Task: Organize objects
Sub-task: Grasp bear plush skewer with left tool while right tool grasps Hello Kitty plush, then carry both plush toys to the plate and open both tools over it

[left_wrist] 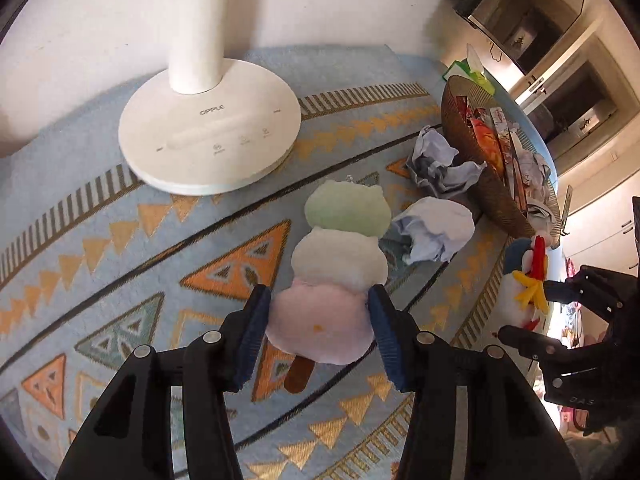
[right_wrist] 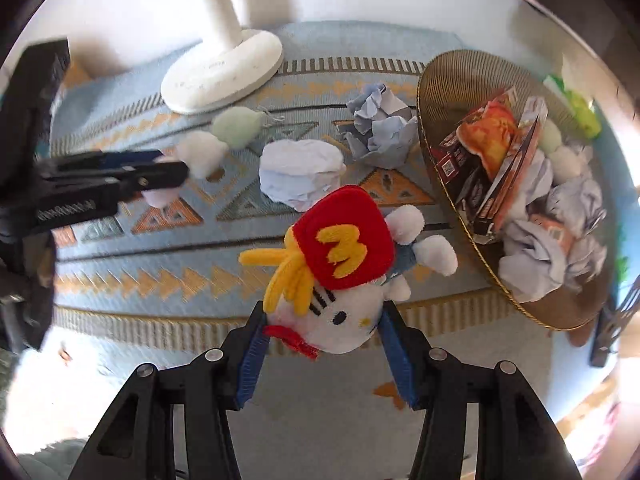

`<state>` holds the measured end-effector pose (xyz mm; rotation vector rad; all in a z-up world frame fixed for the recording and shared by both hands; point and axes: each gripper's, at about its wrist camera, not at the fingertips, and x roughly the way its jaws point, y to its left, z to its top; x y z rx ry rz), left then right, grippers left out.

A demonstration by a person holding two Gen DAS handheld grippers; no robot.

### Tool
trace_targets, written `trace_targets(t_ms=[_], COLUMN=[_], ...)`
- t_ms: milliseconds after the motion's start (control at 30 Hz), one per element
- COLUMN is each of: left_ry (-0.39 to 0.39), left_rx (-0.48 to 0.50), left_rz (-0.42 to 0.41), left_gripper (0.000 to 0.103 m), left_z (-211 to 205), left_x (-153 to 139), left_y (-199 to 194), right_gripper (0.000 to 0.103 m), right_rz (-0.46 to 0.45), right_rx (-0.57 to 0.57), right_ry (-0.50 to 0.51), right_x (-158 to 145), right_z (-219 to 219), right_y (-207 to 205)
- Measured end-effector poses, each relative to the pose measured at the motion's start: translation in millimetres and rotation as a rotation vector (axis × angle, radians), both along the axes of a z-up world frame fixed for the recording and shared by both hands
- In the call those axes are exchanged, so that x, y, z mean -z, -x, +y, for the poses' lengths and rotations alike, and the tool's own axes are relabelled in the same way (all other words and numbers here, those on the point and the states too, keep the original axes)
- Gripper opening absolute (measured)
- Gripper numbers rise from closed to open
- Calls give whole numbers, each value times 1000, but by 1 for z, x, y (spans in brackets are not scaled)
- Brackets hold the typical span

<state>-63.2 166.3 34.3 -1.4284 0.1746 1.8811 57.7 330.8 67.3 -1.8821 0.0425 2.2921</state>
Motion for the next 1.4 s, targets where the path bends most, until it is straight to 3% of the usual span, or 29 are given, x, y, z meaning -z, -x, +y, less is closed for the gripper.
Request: trace_targets(t_ms=[67,167,233,300,367,433,500,633,733,800,833,867,933,1100,1267,1400], left_ry=[19,67,109,171,182,172,155,157,184,202,201,194,181,151,133,107], left_rx=[-26,-72,-95,-95,-80,-96,-118,-138,-113,-91,-77,-74,-96,-158,-170,-158], left_rz=[3,-18,-23,-20,21,32,34,70,120,164,170,163,156,147,222,292], left_gripper=[48,49,53,73,77,80,90,90,87,64,58,46,46,46,46,46], left_z=[-14,-29,-31,-30,-26,-23,-20,-11,-4,5,8,11,13,23,46,65], left_x=[0,10,17,26,26,27,27,27,27,26,24,22,18,-10,-52,-81], left_y=[-14,-27,-33,-38,-45,-47,-45,-38,-40,-42,-43,-43,-43,-44,-50,-57], right_gripper=[54,54,55,59,68,69,69,69,69,69,70,67,56,54,54,54], right_rz=[-40,-37,-12,15,39,49,40,22,-8,-13,7,25,22,58,166,273], right_rx=[-74,-143,-152,-105,-50,-6,39,81,126,175,187,187,178,104,42,61], right_ry=[-95,-97,-27,73,174,219,249,325,383,435,435,434,405,442,387,344], right_x=[11,25,24,19,14,12,12,24,41,50,48,46,47,29,-26,-73], right_z=[-15,-29,-32,-22,-7,8,10,20,15,16,16,16,14,16,31,65], right_y=[-6,-13,-18,-24,-32,-42,-41,-35,-20,-16,-15,-15,-13,-15,-15,-18])
